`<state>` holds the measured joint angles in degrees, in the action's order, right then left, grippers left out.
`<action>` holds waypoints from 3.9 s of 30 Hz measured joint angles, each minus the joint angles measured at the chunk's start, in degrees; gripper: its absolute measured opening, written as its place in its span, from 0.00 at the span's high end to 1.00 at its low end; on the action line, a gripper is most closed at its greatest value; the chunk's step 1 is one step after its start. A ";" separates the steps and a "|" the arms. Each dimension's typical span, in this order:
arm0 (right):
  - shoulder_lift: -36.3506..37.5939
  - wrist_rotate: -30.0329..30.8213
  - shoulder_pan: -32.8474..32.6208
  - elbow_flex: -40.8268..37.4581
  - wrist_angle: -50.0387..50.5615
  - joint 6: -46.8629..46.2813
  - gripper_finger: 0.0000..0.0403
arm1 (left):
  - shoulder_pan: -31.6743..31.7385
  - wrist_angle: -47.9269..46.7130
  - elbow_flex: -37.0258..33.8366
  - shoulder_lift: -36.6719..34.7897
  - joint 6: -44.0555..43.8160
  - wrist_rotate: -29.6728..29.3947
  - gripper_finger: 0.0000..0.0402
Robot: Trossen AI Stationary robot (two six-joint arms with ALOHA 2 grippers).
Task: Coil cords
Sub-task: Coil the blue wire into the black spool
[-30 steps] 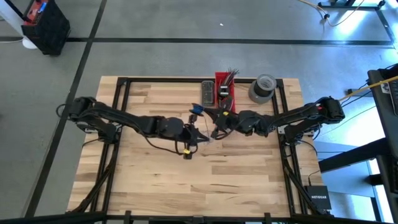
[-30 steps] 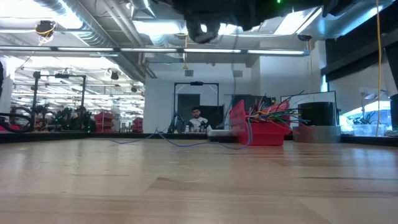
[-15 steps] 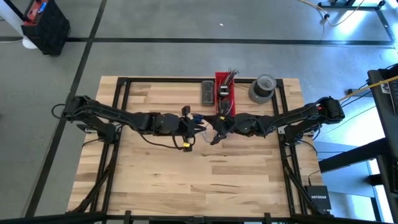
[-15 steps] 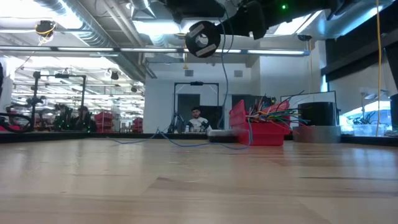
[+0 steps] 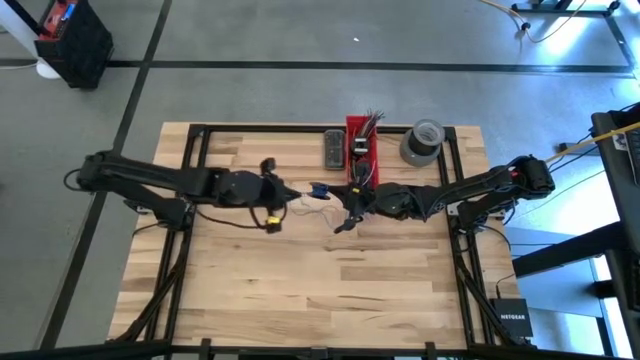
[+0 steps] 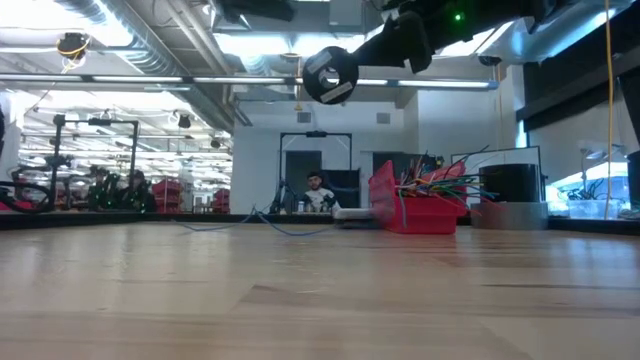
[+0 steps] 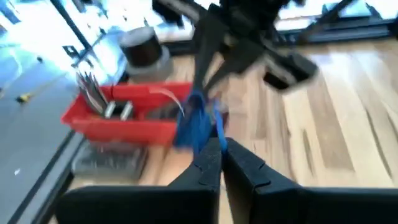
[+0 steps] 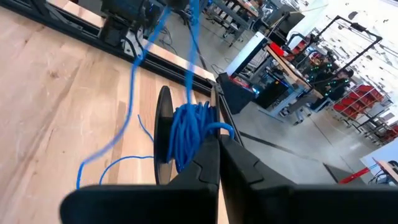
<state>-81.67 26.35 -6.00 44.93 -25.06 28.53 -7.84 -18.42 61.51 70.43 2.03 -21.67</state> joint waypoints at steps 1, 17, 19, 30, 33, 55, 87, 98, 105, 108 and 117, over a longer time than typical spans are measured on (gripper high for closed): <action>0.00 0.00 0.00 0.00 -0.07 -0.01 0.99 | -0.05 -2.94 0.01 -0.99 -0.69 -0.11 0.99; 1.15 -11.07 0.13 -0.04 -11.52 -7.59 0.99 | 2.79 1.54 -12.50 -2.92 0.49 -7.99 0.98; 1.18 -11.51 0.07 -0.04 -15.07 -8.29 0.99 | 3.06 9.45 -15.29 -2.68 2.12 -7.96 0.98; 1.02 -11.04 0.03 0.06 -19.88 -8.78 0.99 | 3.28 36.01 -21.76 0.32 9.84 -7.54 0.98; 1.01 -11.04 0.02 0.07 -18.46 -8.64 0.99 | 3.28 36.43 -21.76 0.31 10.03 -7.52 0.98; 0.93 -11.85 0.02 0.07 -13.72 -7.03 0.99 | -4.31 -7.08 -4.76 -7.00 0.75 -8.77 0.66; 1.00 -18.43 0.00 0.02 -10.16 -9.63 0.99 | -2.56 26.30 -13.30 -0.82 17.12 -2.45 0.98; 10.81 -7.27 -0.93 0.07 4.00 -14.61 0.74 | -2.82 27.48 -13.18 -1.90 15.22 -8.68 1.00; 13.88 -2.71 -1.04 -2.33 12.20 -21.95 0.62 | -3.50 32.05 -13.20 -2.37 13.24 -18.87 1.00; 7.87 -3.49 -1.14 -4.65 3.27 -22.55 0.61 | -3.04 37.11 -13.20 -1.46 13.75 -18.88 1.00; -15.81 -2.74 -0.20 0.96 -22.45 -16.81 0.61 | -3.08 41.59 -13.22 1.27 16.22 -18.82 1.00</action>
<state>-97.47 23.61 -6.20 45.89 -47.51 11.71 -10.92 23.16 48.29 71.70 18.25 -40.49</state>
